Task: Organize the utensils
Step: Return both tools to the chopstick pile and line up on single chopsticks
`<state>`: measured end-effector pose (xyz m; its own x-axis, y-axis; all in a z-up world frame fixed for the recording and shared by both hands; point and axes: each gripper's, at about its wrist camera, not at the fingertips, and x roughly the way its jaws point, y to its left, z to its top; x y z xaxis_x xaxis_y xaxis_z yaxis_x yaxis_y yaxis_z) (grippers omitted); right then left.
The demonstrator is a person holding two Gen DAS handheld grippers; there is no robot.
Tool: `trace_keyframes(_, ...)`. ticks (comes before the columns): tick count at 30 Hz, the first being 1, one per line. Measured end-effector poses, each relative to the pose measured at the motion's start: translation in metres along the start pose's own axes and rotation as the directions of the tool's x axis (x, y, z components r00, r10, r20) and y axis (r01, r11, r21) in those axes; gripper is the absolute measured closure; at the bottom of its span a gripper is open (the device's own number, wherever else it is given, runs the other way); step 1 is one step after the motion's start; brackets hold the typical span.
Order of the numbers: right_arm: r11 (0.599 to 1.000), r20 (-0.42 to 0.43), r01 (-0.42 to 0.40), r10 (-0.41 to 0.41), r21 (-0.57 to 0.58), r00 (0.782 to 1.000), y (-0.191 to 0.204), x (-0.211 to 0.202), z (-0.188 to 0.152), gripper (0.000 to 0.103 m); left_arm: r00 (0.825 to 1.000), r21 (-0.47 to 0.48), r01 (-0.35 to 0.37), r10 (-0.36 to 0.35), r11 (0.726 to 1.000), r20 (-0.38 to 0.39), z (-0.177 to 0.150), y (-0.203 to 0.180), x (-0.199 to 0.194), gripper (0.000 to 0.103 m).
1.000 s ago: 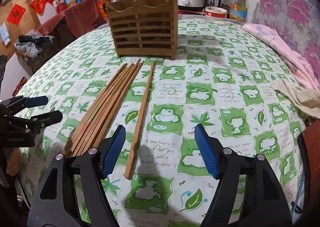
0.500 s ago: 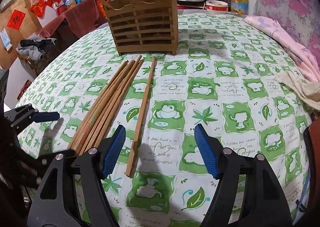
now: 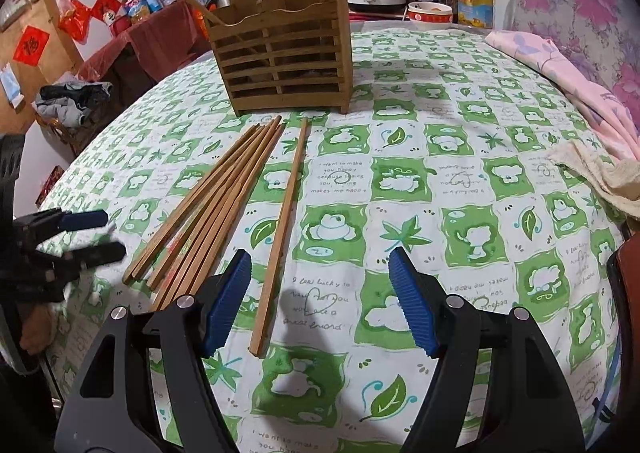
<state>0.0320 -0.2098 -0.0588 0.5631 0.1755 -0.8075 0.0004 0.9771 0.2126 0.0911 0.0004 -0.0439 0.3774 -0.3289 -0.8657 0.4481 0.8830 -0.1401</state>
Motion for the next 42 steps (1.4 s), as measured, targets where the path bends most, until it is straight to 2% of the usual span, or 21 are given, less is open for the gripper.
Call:
trace_keyframes(4,1.000,-0.007,-0.009,0.009,0.015,1.000,-0.004,0.001,0.001,0.033,1.000,0.057,0.003,-0.001,0.998,-0.027,-0.004,-0.011,0.007,0.018)
trace_keyframes(7,1.000,-0.008,-0.009,0.009,0.013,1.000,-0.003,0.001,0.001,0.033,0.997,0.062,-0.054,0.057,0.997,-0.049,-0.004,-0.010,0.013,0.018)
trace_keyframes(10,1.000,-0.009,-0.009,0.009,0.013,1.000,-0.002,0.002,0.001,0.033,0.996,-0.032,-0.089,0.088,0.996,-0.020,0.000,0.010,0.008,0.018)
trace_keyframes(12,1.000,-0.008,-0.009,0.009,0.012,1.000,-0.002,0.001,0.001,0.033,0.989,-0.120,-0.145,0.145,0.982,-0.007,0.003,0.028,0.006,0.019)
trace_keyframes(15,1.000,-0.003,-0.007,0.007,0.011,1.000,-0.002,0.001,0.001,0.034,0.993,-0.152,-0.114,0.117,0.982,0.011,0.004,0.036,0.001,0.020)
trace_keyframes(17,1.000,0.000,-0.005,0.005,0.011,1.000,-0.002,0.001,0.001,0.034,0.992,-0.119,-0.114,0.119,0.986,0.032,0.004,0.029,-0.002,0.023)
trace_keyframes(21,1.000,0.000,-0.012,0.012,-0.006,1.000,0.000,0.001,0.000,0.044,0.997,-0.061,-0.064,0.067,0.996,0.041,0.003,0.016,-0.005,0.025)
trace_keyframes(24,1.000,-0.006,-0.019,0.019,-0.013,1.000,0.002,0.002,0.000,0.047,0.998,-0.025,-0.056,0.057,0.998,0.020,0.000,0.008,0.000,0.025)
trace_keyframes(28,1.000,-0.004,-0.021,0.021,-0.006,1.000,0.001,0.001,0.000,0.047,0.998,-0.015,-0.066,0.066,0.998,-0.022,-0.002,0.006,0.009,0.040)
trace_keyframes(32,1.000,-0.004,-0.022,0.022,0.001,1.000,0.000,0.001,0.000,0.047,0.997,-0.051,-0.081,0.080,0.995,-0.016,0.000,0.015,0.009,0.052)
trace_keyframes(38,1.000,-0.005,-0.025,0.025,-0.004,1.000,0.000,0.001,0.000,0.048,0.993,-0.012,-0.121,0.121,0.993,-0.011,-0.002,0.007,0.010,0.052)
trace_keyframes(40,0.999,-0.012,-0.031,0.030,-0.015,0.999,0.002,0.001,-0.001,0.054,0.991,0.031,-0.134,0.134,0.991,-0.009,-0.005,-0.002,0.011,0.052)
trace_keyframes(42,0.999,-0.026,-0.033,0.033,-0.036,0.999,0.006,0.003,-0.003,0.063,0.986,0.088,-0.166,0.165,0.982,0.009,-0.010,-0.014,0.009,0.058)
